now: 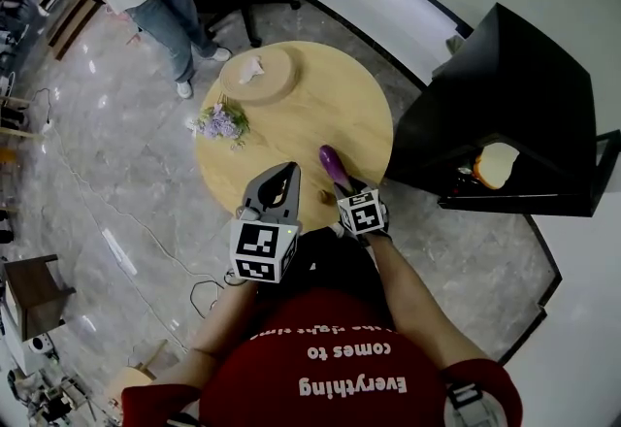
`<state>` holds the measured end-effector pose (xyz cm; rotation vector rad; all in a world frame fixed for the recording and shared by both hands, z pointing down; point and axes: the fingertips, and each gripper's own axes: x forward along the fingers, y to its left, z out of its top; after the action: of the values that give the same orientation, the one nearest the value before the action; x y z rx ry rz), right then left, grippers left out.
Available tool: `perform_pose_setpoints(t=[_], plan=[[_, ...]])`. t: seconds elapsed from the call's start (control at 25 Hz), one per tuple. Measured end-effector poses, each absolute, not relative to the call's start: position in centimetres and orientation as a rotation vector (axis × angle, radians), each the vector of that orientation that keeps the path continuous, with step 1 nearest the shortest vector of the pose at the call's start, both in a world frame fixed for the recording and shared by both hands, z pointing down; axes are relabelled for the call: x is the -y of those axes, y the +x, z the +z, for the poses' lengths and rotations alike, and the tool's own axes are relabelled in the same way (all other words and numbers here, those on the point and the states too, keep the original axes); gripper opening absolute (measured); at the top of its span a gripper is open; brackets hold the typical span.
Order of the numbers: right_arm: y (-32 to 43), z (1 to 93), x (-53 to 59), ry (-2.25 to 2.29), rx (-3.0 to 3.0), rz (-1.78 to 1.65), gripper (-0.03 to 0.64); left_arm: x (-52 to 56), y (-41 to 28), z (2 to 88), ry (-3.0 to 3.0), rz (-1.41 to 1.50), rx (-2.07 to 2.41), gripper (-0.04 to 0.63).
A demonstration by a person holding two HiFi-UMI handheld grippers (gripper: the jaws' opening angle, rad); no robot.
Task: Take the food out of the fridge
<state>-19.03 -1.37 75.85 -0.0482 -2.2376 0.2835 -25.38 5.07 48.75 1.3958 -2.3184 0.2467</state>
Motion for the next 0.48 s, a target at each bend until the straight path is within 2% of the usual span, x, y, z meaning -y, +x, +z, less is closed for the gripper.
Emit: perform_pose_setpoints(t=[0.48], plan=[[-18.66,76.81,0.69,-0.077,2.172,0.229,0.166,-4.17,-24.33,49.41,1.442,0.276,2.271,0.006]])
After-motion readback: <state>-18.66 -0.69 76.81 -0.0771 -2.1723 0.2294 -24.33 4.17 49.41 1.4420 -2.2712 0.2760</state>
